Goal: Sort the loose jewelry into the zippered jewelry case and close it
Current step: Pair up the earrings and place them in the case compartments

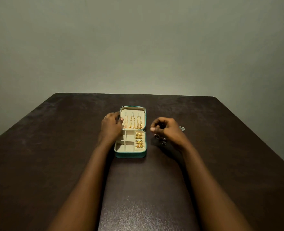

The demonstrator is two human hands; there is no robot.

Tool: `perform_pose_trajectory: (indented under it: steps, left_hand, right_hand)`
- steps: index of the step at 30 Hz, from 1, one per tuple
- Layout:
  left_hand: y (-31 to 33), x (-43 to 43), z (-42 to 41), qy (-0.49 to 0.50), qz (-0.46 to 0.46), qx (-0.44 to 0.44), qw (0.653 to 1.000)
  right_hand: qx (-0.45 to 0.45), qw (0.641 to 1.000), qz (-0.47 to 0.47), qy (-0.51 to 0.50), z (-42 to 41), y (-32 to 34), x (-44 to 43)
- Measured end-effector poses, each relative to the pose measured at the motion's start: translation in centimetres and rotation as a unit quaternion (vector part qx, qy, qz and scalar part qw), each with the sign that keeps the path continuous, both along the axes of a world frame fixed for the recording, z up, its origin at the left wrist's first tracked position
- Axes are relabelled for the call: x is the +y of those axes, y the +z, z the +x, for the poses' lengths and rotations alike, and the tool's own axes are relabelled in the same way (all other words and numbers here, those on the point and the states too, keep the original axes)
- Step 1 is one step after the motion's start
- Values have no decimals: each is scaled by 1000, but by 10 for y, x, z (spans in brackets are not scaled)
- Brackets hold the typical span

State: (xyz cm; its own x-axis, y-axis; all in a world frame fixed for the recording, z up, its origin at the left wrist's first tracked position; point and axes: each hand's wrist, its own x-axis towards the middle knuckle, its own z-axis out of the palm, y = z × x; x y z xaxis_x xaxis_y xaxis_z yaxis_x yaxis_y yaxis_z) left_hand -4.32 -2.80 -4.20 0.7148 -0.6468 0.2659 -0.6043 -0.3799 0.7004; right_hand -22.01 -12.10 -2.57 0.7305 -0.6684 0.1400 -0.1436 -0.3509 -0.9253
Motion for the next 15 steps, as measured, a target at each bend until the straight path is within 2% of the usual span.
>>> perform_pose_trajectory:
  steps: [3, 7, 11, 15]
  left_hand:
    - [11, -1, -11, -16, 20, -40, 999]
    - [17, -8, -40, -76, 40, -101, 991]
    - [15, -25, -80, -143, 30, -145, 979]
    - [15, -47, -109, -162, 87, -167, 969]
  right_hand:
    - [-60, 994, -3, -95, -12, 0, -20]
    - [-78, 970, -2, -229, -24, -15, -50]
    - [-37, 947, -25, -320, -30, -33, -69]
    - [16, 940, -55, -335, -30, -40, -76]
